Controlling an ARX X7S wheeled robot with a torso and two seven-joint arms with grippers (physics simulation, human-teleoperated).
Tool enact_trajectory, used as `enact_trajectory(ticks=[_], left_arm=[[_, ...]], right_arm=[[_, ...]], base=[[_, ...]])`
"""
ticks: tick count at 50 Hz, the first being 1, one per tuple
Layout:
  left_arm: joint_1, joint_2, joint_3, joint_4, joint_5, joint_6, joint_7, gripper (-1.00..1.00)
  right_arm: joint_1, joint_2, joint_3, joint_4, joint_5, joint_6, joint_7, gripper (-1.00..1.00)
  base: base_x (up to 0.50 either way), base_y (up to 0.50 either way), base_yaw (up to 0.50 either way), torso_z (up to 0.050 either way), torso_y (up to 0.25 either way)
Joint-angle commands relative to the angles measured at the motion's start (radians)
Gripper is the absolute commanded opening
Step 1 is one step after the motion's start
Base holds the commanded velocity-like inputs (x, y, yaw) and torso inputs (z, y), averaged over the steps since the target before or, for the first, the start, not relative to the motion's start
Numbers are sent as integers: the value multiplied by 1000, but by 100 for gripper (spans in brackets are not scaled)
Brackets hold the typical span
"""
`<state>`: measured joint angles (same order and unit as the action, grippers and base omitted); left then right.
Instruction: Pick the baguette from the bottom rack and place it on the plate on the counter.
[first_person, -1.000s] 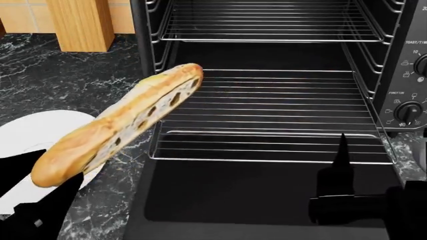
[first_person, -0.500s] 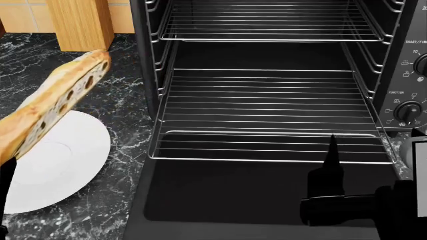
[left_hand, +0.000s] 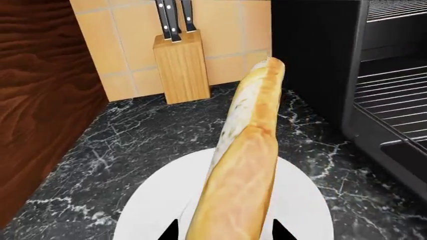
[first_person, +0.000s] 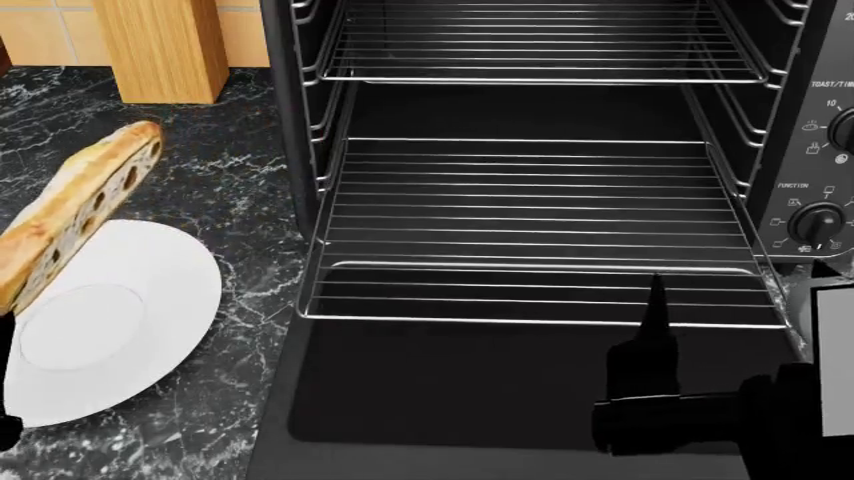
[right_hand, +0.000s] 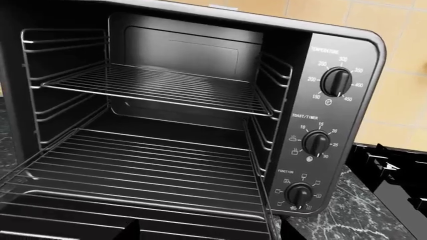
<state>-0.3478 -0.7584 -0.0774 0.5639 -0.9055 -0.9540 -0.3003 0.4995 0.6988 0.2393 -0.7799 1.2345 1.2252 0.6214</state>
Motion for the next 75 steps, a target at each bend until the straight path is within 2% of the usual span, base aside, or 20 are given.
enact_trajectory(ticks=[1,20,29,43,51,75], left_arm=[[-5,24,33,-85,91,48,17,-100],[69,21,26,-131,126,102,37,-100],[47,46,70,-171,157,117,39,-100],[63,43,65,-203,168,148,59,-100],[27,61,98,-255,190,159,71,-100],[70,70,102,-275,190,185,89,-100]], right_arm=[[-19,-3,2,-3,-24,-15,-6,100],[-20,0,-16,4,-32,-28,-6,100],[-32,4,-16,4,-40,-39,-10,100],[-42,12,-13,0,-33,-45,-5,100],[-53,10,-22,6,-49,-60,-16,100],[-54,21,-22,9,-36,-68,-7,100]], base=[[0,0,0,0,0],[0,0,0,1,1],[0,0,0,0,1],[0,0,0,0,1],[0,0,0,0,0],[0,0,0,0,0]])
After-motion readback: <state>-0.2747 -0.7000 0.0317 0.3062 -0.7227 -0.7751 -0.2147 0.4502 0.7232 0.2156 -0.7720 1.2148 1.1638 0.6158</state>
